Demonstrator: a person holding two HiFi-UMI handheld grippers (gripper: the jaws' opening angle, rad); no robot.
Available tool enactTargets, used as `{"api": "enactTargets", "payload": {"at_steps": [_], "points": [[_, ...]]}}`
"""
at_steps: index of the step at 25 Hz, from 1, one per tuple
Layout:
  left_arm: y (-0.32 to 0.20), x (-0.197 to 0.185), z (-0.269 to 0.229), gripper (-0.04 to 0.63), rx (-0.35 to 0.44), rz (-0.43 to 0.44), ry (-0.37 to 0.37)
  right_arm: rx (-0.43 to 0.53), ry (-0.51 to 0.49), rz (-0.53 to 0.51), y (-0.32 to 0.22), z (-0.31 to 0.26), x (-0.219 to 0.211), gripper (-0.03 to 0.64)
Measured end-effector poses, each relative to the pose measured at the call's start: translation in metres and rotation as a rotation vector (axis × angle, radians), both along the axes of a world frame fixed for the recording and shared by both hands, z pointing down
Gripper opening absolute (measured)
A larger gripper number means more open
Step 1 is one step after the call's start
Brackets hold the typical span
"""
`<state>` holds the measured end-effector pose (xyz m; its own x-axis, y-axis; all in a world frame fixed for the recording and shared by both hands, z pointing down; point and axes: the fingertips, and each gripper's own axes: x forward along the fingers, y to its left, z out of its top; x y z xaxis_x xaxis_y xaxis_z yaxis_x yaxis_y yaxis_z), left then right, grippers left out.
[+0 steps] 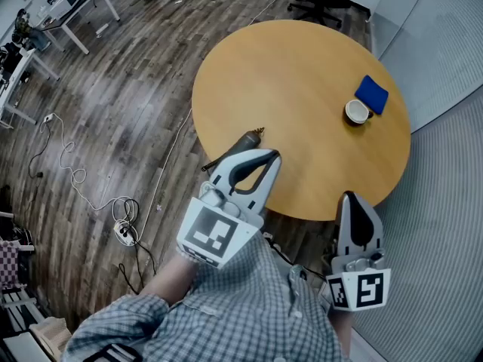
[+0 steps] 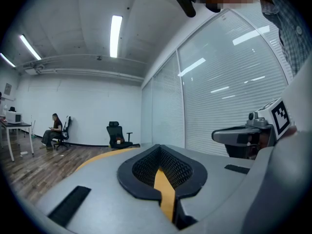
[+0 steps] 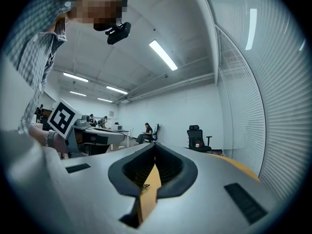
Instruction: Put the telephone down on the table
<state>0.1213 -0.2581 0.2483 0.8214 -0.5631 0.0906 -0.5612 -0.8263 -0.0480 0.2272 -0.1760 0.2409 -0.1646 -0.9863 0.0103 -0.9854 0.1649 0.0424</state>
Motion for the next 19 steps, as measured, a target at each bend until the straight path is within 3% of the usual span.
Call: {"api": "enactTargets", "payload": {"at_steps": [19], "points": [[-0.0015,-0.0006,0.0059,0.008,0.009,-0.002,-0.021,-0.016,0.004,-0.004,-0.0032,0.0059,-0.0036,0.010]]}}
